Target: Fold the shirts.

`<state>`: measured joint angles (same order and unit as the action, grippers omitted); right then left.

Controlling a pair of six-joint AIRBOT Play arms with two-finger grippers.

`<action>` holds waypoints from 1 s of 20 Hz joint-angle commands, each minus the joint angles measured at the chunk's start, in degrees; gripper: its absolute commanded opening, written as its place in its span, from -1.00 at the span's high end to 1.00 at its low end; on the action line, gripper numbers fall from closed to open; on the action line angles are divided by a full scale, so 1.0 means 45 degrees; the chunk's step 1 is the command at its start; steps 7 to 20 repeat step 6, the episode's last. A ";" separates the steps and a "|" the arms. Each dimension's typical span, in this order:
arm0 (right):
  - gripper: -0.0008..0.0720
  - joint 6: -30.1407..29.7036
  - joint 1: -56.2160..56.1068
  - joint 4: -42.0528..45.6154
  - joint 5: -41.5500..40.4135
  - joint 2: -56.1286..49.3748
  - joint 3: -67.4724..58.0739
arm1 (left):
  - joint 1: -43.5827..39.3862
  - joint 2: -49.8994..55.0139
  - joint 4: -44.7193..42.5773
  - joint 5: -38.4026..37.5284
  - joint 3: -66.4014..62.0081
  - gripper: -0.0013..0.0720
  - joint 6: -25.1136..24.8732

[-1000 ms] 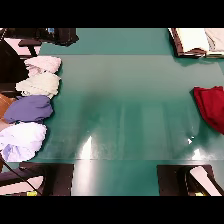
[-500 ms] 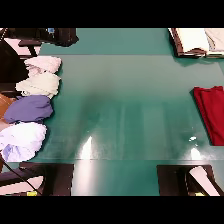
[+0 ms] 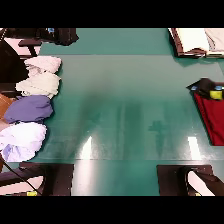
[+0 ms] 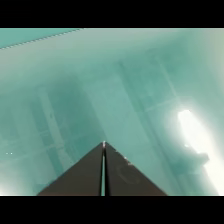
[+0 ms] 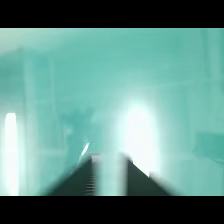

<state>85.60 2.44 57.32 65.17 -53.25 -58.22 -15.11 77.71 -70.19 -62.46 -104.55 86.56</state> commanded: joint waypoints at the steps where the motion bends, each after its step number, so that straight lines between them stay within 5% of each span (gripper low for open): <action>1: 0.94 -0.0146 -0.2613 -0.0044 -0.0675 0.0005 -0.0019 | -0.0005 -0.0005 0.0000 0.0024 -0.0005 0.88 0.0005; 20: 0.93 -0.0141 -0.3196 -0.0063 -0.0680 0.0005 -0.0019 | -0.0005 -0.0005 0.0000 0.0024 -0.0005 0.88 0.0005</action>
